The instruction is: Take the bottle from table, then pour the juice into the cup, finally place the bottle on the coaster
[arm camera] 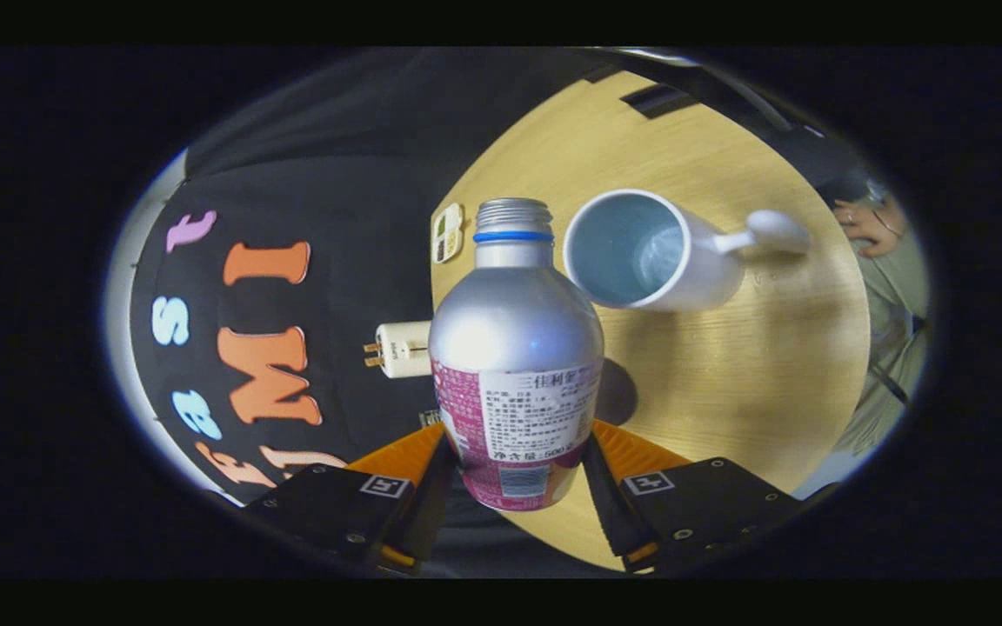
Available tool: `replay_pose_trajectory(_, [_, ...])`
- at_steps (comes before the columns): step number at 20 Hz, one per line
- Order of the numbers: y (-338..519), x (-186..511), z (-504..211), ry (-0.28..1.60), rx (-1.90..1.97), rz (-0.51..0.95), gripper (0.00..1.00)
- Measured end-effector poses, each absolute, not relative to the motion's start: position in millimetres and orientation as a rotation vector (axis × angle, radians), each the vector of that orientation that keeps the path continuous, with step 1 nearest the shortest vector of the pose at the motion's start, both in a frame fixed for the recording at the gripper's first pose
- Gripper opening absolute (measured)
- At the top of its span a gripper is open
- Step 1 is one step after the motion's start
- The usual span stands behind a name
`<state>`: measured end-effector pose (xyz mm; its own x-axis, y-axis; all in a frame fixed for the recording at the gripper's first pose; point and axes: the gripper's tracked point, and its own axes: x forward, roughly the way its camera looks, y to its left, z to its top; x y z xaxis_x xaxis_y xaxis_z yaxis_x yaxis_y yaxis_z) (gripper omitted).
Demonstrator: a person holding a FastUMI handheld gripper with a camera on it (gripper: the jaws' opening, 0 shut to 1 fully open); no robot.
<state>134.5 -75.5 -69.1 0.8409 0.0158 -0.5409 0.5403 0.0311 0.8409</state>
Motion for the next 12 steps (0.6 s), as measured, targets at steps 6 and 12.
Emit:
replay_pose_trajectory(6, [-86,128,-71,0.428,1.065,-0.424,0.74])
replay_pose_trajectory(12, [-100,126,-59,0.359,0.638,-0.456,0.75])
